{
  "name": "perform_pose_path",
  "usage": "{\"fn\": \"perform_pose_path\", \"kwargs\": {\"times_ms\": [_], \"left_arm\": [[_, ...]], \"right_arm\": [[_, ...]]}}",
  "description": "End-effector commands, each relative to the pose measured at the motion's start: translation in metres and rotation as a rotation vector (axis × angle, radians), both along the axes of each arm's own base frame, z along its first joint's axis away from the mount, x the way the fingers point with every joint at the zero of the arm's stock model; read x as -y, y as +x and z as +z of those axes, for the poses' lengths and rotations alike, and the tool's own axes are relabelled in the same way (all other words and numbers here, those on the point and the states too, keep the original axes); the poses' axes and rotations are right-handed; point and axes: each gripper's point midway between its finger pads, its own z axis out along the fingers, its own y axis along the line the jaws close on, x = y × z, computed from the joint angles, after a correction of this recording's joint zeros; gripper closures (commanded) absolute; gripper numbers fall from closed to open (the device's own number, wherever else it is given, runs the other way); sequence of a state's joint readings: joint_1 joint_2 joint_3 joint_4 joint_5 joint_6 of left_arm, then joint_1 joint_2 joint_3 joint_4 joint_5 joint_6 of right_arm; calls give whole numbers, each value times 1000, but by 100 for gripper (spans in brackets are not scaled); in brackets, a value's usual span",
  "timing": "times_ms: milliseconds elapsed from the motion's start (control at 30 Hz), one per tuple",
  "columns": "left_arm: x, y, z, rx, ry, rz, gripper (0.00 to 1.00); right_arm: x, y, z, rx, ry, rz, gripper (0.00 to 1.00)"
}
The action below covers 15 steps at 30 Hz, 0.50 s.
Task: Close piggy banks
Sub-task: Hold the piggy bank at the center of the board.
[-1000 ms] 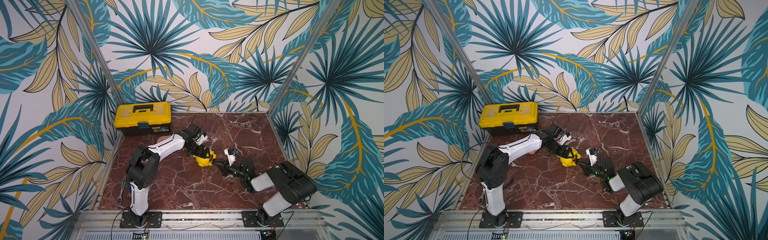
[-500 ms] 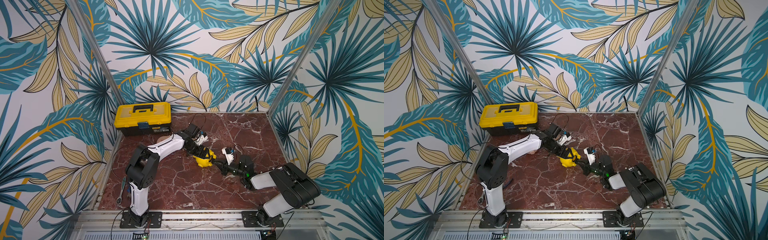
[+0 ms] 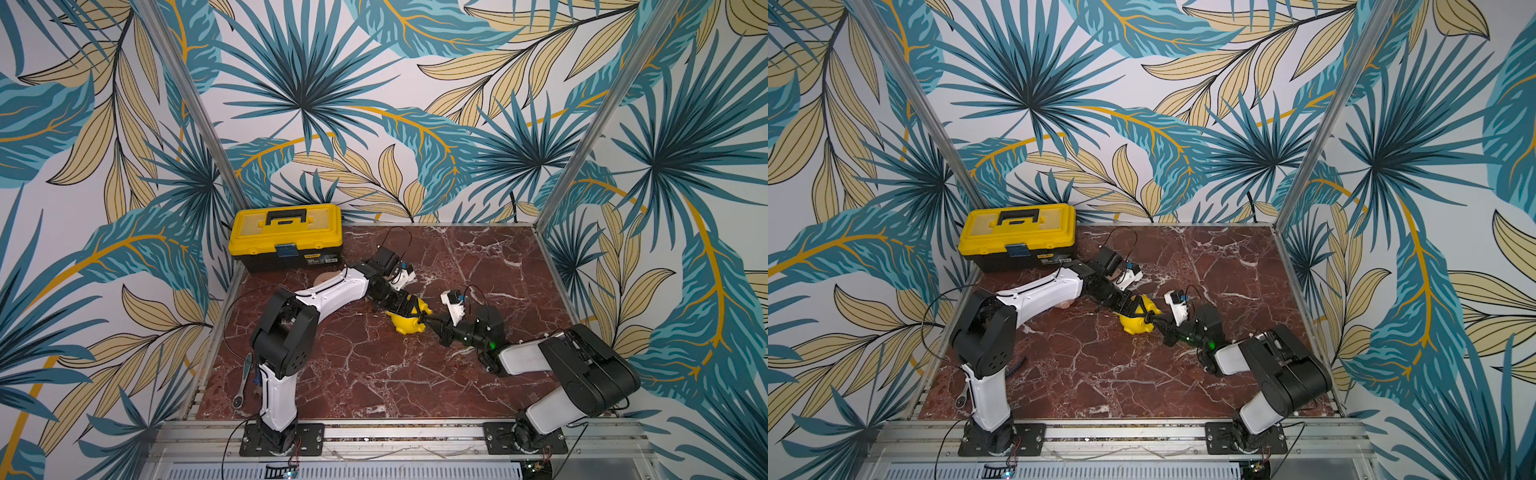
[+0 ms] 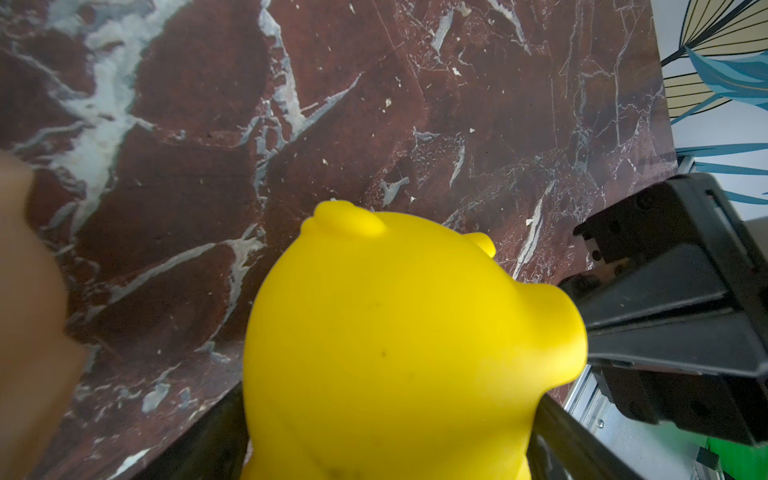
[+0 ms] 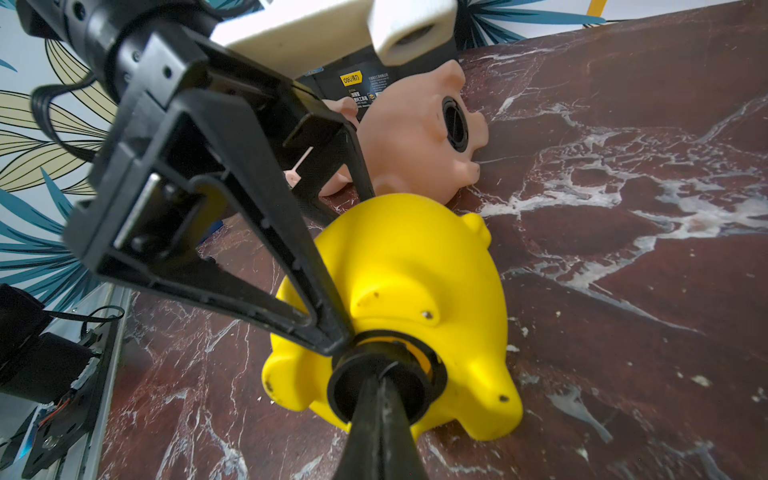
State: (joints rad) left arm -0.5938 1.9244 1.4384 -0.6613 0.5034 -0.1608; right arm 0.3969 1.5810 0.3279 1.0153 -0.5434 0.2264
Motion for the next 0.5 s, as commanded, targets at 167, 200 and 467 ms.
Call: {"fn": "perform_pose_path", "kwargs": {"times_ms": [167, 200, 467], "left_arm": [[-14, -31, -36, -157, 77, -9, 5], [-14, -31, -36, -157, 77, -9, 5], [-14, -31, -40, -166, 80, -9, 5]], "right_arm": [[-4, 4, -9, -9, -35, 9, 100], [-4, 4, -10, -12, -40, 10, 100], [-3, 4, -17, -37, -61, 5, 100]]}}
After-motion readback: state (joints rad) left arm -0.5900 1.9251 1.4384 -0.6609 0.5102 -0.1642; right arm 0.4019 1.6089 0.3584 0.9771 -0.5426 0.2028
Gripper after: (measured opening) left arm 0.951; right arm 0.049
